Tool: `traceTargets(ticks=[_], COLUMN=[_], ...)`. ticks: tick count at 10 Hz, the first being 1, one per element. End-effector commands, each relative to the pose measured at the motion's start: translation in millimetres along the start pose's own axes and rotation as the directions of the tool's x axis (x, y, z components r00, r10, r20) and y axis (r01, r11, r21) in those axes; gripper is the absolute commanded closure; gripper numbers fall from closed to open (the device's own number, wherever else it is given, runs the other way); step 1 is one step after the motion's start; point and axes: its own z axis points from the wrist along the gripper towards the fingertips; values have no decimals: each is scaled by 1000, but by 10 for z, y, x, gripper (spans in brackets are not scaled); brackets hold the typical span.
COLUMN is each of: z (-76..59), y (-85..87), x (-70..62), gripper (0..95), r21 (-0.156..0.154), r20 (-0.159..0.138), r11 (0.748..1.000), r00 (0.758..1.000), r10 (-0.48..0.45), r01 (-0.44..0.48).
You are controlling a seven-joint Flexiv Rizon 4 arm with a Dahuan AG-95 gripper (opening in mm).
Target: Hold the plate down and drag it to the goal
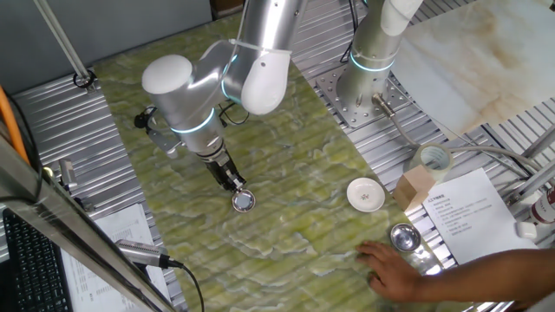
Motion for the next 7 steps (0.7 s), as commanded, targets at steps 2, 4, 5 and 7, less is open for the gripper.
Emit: traceTargets(ticks=[2,4,5,7], z=[-10,-11,-7,-3], y=[-50,-61,-63,-73], x=[9,10,11,13], gripper=[950,950,950,950], r21=[1,2,3,13], r20=[-1,-1,-2,-5], r11=[1000,1000,1000,1000], r00=[1000,1000,1000,1000], r10=[-14,-16,-16,-20], r01=[14,16,16,20])
